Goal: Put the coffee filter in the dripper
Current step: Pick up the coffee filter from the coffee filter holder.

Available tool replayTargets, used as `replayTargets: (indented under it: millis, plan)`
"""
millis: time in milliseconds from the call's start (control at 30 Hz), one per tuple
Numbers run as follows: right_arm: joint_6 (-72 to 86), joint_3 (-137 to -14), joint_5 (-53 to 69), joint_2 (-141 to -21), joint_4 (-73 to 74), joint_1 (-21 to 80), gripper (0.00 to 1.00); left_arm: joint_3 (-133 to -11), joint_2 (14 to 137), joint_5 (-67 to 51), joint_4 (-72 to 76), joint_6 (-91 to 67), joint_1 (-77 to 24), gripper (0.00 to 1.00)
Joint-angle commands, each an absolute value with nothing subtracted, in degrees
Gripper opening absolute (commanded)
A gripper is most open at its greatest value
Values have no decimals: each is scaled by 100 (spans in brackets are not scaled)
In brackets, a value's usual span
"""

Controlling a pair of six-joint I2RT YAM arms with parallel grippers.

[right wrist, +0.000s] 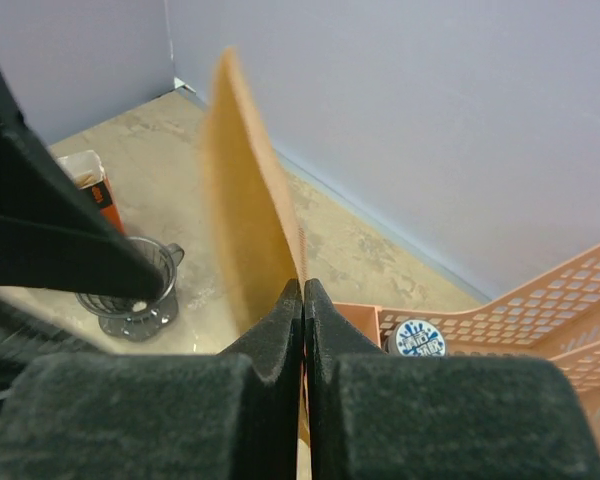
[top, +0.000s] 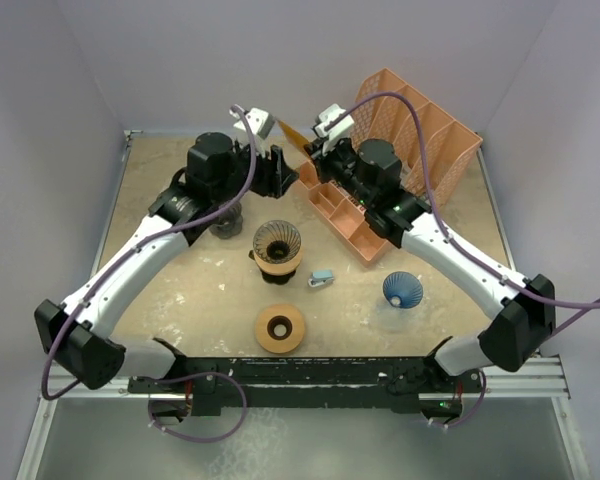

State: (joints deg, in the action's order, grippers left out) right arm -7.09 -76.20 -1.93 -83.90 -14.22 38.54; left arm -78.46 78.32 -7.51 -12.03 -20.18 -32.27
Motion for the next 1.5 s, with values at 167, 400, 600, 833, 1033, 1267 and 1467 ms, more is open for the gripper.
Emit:
replayTargets:
  millis: [167,400,600,833,1033,1267,1467]
  plan:
    - [-1312,-7726,456,-7939,-799,3817,0,-8268,6906,-2332,-4386,2766,-3217,59]
    - [-1907,-8083,1560,-8055,406,3818,0,-9074,6862,-2976,-6115,4253,-3226,66]
    - [-2271,-8080,2680,-8147,1029,3820,0,-9582,7025,-3269,-6848,4830,-3234,66]
    - [-2640,-8011,3475,-8367,1605,3830,0,-9440,6809,-2861,-7009,5094,-3226,66]
    - [-2731,-7998,3690,-8643,1727,3847,0,-9215,6875,-2780,-6784,5136,-3233,66]
    - [-2765,-8070,3763,-8850,1786,3857,0,-8734,6892,-2880,-6554,5824,-3364,66]
    - [-2804,-8131,3844,-8985,1856,3854,0,-8291,6787,-2876,-6181,6263,-3424,66]
